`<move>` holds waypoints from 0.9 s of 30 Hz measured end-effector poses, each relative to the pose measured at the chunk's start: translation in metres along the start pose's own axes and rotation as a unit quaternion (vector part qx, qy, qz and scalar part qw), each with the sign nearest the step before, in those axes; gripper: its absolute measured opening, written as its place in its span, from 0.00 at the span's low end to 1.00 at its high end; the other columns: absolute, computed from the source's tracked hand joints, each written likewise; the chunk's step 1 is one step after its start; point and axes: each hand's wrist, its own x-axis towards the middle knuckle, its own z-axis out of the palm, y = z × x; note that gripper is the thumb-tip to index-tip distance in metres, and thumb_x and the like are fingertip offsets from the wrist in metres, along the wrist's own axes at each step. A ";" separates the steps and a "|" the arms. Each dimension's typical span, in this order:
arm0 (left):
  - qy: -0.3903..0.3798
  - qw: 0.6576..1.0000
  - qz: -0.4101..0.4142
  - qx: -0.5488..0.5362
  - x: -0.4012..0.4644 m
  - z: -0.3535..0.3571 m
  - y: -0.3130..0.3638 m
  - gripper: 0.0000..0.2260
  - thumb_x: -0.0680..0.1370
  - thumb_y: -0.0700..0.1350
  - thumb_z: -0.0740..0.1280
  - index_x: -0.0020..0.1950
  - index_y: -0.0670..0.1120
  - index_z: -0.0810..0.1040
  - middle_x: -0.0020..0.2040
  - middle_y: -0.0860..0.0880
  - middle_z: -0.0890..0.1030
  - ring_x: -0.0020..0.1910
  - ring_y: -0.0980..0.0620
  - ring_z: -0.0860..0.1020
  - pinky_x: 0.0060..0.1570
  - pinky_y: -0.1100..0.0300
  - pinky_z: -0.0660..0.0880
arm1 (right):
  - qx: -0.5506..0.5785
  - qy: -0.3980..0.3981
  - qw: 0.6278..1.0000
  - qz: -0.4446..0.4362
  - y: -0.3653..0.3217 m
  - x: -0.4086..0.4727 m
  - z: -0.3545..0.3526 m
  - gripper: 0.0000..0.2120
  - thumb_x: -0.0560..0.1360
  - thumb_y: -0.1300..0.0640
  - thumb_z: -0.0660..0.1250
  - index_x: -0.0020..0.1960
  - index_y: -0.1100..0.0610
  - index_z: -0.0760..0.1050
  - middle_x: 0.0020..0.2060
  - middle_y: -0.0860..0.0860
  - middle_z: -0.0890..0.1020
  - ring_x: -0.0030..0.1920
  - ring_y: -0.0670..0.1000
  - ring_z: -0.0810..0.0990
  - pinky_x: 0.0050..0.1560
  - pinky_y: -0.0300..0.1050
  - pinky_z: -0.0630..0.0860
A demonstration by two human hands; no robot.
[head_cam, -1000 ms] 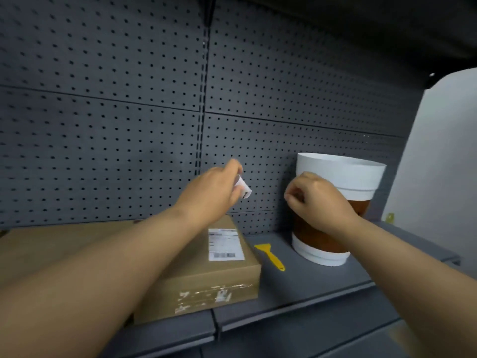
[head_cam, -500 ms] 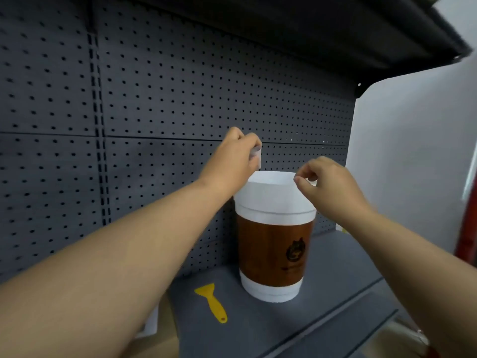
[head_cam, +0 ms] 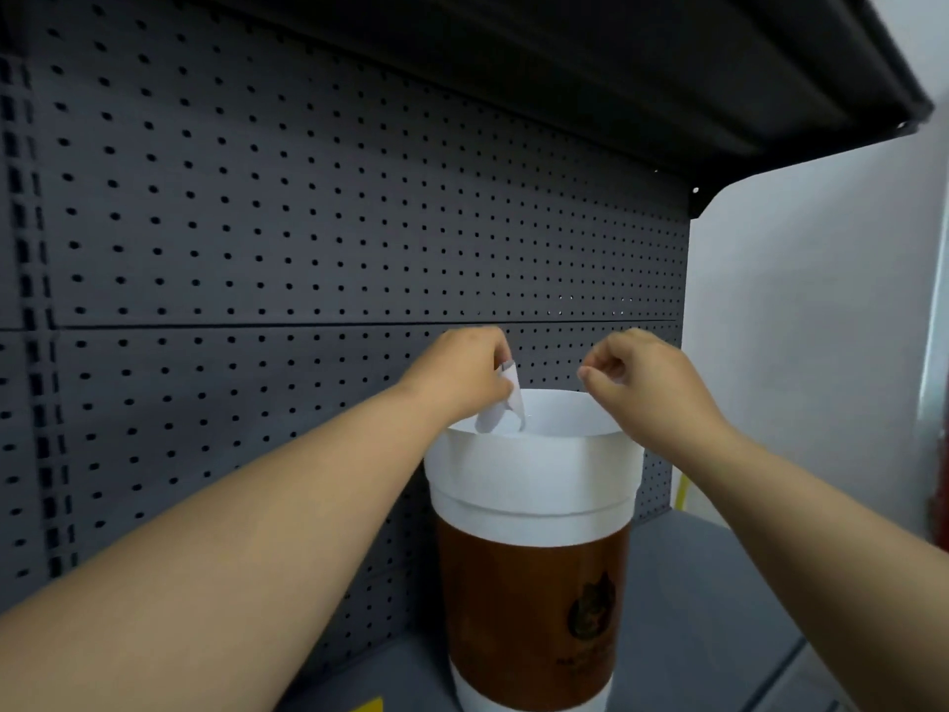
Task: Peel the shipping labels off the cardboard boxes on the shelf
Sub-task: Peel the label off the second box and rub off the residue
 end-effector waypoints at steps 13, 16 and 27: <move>-0.129 0.989 -0.047 0.049 0.020 0.016 0.012 0.06 0.75 0.45 0.68 0.39 0.45 0.77 0.38 0.53 0.76 0.38 0.53 0.73 0.36 0.62 0.70 | 0.032 -0.049 0.998 -0.020 0.032 0.016 0.004 0.05 0.75 0.54 0.64 0.40 0.49 0.72 0.43 0.48 0.74 0.46 0.48 0.73 0.45 0.42 0.67; -0.120 0.991 -0.054 0.023 0.017 0.016 0.018 0.01 0.74 0.40 0.69 0.43 0.45 0.79 0.39 0.55 0.77 0.43 0.52 0.76 0.46 0.58 0.74 | 0.045 -0.061 0.997 -0.029 0.035 0.015 -0.002 0.05 0.75 0.53 0.64 0.40 0.49 0.72 0.43 0.47 0.74 0.46 0.48 0.72 0.44 0.41 0.67; 0.062 0.976 -0.049 0.203 -0.024 0.011 0.038 0.14 0.80 0.51 0.56 0.43 0.44 0.75 0.42 0.49 0.78 0.40 0.48 0.75 0.37 0.58 0.67 | 0.096 -0.085 0.987 -0.098 0.027 -0.007 -0.018 0.05 0.75 0.54 0.63 0.40 0.50 0.72 0.45 0.46 0.75 0.47 0.45 0.72 0.47 0.41 0.67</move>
